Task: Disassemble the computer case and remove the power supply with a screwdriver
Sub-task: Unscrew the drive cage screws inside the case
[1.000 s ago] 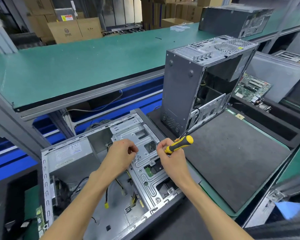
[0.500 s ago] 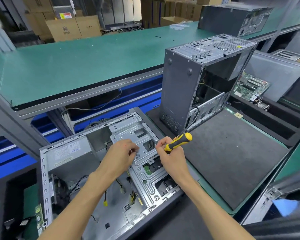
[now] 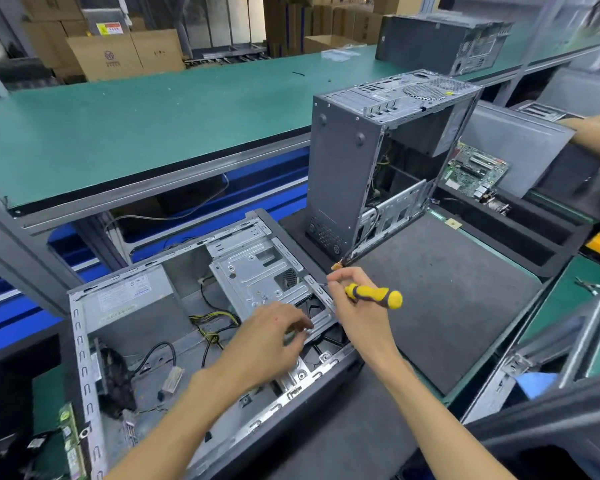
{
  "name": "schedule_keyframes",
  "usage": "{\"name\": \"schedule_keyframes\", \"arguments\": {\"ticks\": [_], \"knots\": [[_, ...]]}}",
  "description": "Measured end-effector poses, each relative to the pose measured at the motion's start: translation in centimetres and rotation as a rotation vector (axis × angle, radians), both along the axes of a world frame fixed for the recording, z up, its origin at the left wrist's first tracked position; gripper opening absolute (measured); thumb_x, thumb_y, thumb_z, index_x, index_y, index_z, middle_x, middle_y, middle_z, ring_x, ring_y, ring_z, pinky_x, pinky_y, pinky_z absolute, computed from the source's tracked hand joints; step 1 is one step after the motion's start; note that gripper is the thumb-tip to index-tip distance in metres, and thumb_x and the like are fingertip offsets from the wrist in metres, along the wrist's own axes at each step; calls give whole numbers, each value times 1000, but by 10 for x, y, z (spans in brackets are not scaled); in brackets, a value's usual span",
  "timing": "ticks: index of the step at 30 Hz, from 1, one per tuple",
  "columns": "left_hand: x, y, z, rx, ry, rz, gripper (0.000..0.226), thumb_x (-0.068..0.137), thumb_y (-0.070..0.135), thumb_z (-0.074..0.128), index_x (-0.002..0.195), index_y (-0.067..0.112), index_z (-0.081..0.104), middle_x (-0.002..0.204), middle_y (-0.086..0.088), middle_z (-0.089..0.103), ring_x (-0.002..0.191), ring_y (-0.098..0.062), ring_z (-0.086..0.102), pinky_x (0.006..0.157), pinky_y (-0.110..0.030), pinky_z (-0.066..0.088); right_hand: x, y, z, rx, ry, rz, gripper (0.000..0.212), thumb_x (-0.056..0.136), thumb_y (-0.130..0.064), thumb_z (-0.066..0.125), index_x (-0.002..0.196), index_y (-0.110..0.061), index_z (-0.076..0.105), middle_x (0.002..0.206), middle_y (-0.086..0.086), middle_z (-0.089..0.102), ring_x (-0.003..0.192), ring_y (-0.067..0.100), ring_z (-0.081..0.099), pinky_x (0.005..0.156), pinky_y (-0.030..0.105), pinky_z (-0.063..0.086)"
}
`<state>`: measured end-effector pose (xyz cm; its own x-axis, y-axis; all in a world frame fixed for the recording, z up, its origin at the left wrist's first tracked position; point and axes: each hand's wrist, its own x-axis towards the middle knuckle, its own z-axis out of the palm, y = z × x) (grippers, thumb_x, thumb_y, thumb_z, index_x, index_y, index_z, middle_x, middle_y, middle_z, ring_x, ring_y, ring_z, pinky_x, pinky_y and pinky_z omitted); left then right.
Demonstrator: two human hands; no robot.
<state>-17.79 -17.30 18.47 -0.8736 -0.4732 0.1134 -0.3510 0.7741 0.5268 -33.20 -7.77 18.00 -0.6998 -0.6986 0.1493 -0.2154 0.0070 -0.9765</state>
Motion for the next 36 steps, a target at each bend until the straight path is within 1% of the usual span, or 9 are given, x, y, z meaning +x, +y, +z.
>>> {"name": "schedule_keyframes", "arguments": {"ticks": [8,12,14,18,22,24,28,33,36], "knots": [[38,13,-21,210,302,737,25,91,28,65,107,23,45,106,6,47,98,-15,46,86,-32,40,8,14,-4,-15,193,105,1,98,-30,64,99,-30,65,75,-8,63,62,4,54,60,17,44],[46,9,-23,1042,169,820,39,97,37,60,122,10,46,115,-11,59,88,-22,67,80,-41,56,10,2,-3,82,347,77,19,101,-42,53,109,-29,65,94,-13,68,87,5,63,73,15,45],[47,14,-25,1264,237,766,39,100,32,58,120,-1,57,103,-18,61,73,-24,68,69,-43,61,15,-4,-5,72,473,65,24,102,-38,52,112,-23,68,103,-11,69,96,2,62,84,13,45],[44,27,-21,1232,337,803,37,100,31,57,114,-3,62,91,-18,63,72,-25,67,63,-36,59,15,-12,-19,28,607,68,7,98,-17,63,98,-15,69,102,-2,70,105,16,66,91,38,52],[38,34,-10,1343,300,739,32,100,34,58,112,6,63,92,-8,77,82,-17,74,65,-33,61,10,-12,-21,40,497,62,11,99,-21,59,90,-26,60,89,-6,65,95,13,61,78,19,45],[33,37,-8,1306,288,767,34,99,32,60,115,3,64,98,-12,77,86,-20,73,67,-35,61,10,-11,-21,42,448,70,11,98,-19,59,90,-26,56,88,-4,60,87,18,57,74,24,44],[26,42,-12,1137,250,908,35,96,35,64,108,2,64,99,-19,73,81,-24,69,66,-37,63,8,-8,-20,71,393,69,16,101,-26,56,92,-38,59,88,-30,61,88,9,60,70,11,42],[24,38,-19,1171,255,934,38,94,37,67,114,4,64,98,-12,75,77,-20,71,59,-30,58,8,-7,-19,89,378,53,12,100,-20,59,100,-16,70,91,-16,60,96,13,61,77,23,42],[27,35,-19,1457,377,888,34,94,31,67,118,7,66,106,-10,76,99,-25,71,87,-41,58,8,-5,-16,70,379,75,11,98,-14,59,97,-18,69,88,-16,62,93,12,59,75,25,43]]}}
